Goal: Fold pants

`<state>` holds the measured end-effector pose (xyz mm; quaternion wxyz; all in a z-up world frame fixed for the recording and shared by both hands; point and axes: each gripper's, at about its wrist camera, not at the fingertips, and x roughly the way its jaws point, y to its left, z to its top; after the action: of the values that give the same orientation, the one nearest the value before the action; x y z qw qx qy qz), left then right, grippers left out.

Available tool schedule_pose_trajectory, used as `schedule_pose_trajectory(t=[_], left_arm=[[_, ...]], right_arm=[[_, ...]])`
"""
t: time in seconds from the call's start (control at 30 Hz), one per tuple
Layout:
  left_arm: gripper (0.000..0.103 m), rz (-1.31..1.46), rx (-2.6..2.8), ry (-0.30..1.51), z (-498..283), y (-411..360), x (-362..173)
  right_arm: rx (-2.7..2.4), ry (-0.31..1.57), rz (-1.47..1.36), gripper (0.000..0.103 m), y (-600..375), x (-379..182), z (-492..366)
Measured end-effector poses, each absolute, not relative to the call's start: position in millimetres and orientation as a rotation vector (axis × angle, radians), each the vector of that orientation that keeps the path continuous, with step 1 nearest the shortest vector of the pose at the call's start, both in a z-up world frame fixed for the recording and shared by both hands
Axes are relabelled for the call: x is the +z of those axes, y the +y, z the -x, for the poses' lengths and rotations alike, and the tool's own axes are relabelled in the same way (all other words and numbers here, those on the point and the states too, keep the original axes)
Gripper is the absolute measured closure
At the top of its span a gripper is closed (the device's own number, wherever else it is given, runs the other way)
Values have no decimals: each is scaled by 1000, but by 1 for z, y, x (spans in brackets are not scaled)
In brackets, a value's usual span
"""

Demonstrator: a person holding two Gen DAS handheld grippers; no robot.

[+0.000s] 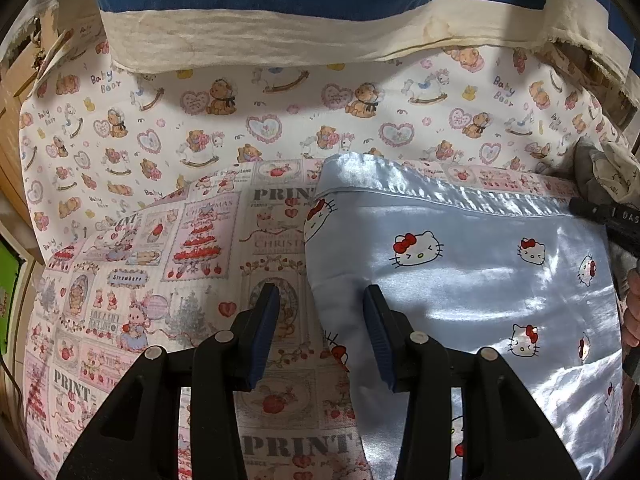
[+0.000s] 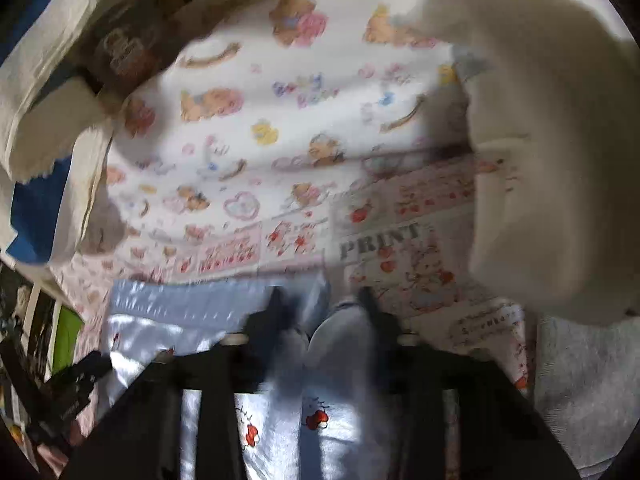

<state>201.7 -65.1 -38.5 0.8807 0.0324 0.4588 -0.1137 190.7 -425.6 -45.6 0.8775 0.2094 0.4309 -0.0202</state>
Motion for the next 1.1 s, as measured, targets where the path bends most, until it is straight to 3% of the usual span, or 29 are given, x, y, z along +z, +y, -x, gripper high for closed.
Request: schedule_pose_trajectory(t=[0.07, 0.17, 0.23, 0.33, 0.4, 0.57, 0.83, 0.87, 0.9, 0.93, 1.1], left_arm=[[61, -66, -236, 957, -202, -65, -39], [61, -68, -234, 955, -201, -66, -40], [61, -68, -232, 952, -201, -65, -40], [61, -66, -234, 951, -201, -64, -39], [61, -66, -235, 949, -201, -64, -38], [61, -66, -235, 951, -200, -63, -38], [61, -70, -238, 954, -201, -61, -38], [61, -68, -240, 954, -201, -61, -38], [61, -66, -243, 952, -201, -61, -37], [60, -65, -246, 949, -200, -61, -36], [48, -54, -253, 926, -196, -61, -29]], right_arm=[[-38, 784, -360, 92, -419, -30, -183], [-13, 662, -288, 92, -417, -11, -176], [-27, 675, -264, 92, -419, -7, -178], [-126, 738, -252, 79, -427, -10, -179], [-104, 731, -284, 65, -436, -8, -173], [55, 814, -315, 60, -431, -14, -177], [-4, 957, -271, 61, -412, -45, -199], [-18, 942, -276, 69, -412, -44, -198], [-26, 912, -277, 89, -413, -40, -194], [-22, 870, -265, 97, -413, -32, -189], [-85, 750, -164, 101, -416, 8, -167]])
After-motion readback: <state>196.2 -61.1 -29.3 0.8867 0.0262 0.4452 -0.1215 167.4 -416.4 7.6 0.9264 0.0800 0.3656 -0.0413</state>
